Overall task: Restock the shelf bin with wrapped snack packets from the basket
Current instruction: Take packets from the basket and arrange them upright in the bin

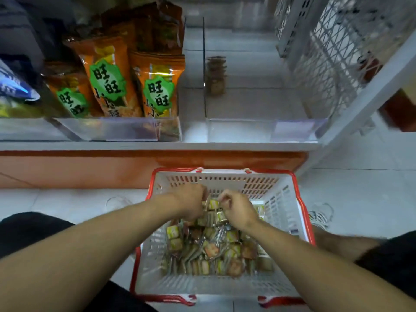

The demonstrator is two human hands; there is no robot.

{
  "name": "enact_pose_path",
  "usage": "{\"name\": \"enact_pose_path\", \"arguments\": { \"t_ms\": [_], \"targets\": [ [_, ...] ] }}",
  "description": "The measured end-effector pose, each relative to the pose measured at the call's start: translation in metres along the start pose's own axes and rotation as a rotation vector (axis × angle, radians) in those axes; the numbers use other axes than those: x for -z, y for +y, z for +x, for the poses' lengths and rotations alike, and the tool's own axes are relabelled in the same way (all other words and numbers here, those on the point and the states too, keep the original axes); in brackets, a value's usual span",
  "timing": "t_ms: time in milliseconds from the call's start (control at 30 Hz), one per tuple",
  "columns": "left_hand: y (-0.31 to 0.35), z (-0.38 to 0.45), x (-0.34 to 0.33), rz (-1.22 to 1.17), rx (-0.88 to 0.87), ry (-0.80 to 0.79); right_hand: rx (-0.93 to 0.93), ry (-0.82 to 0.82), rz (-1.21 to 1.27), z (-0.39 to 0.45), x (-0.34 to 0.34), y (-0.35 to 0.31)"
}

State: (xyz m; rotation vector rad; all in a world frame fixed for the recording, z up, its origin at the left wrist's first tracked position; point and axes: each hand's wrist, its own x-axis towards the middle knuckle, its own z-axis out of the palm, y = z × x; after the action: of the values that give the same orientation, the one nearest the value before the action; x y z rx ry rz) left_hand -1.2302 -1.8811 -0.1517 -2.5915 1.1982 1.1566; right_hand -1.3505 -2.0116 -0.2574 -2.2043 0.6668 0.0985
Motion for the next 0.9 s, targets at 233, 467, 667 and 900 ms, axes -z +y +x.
{"name": "enact_pose_path", "arguments": {
  "t_ms": [233, 467, 667, 900],
  "targets": [
    [-0.042, 0.046, -0.092, -0.005, 0.068, -0.149, -0.276, -0.42, -0.307, -0.03, -0.051, 0.096],
    [-0.039, 0.094, -0.127, 0.123, -0.107, -0.041, -0.164, -0.594, -0.417, -0.019, -0.066, 0.1],
    [-0.025, 0.114, -0.153, 0.33, -0.227, -0.087, -0.064, -0.722, -0.452, -0.019, -0.061, 0.1],
    [-0.025, 0.116, -0.163, 0.513, -0.238, -0.052, 0.1, -0.851, -0.661, -0.016, -0.057, 0.09]
  ]
}}
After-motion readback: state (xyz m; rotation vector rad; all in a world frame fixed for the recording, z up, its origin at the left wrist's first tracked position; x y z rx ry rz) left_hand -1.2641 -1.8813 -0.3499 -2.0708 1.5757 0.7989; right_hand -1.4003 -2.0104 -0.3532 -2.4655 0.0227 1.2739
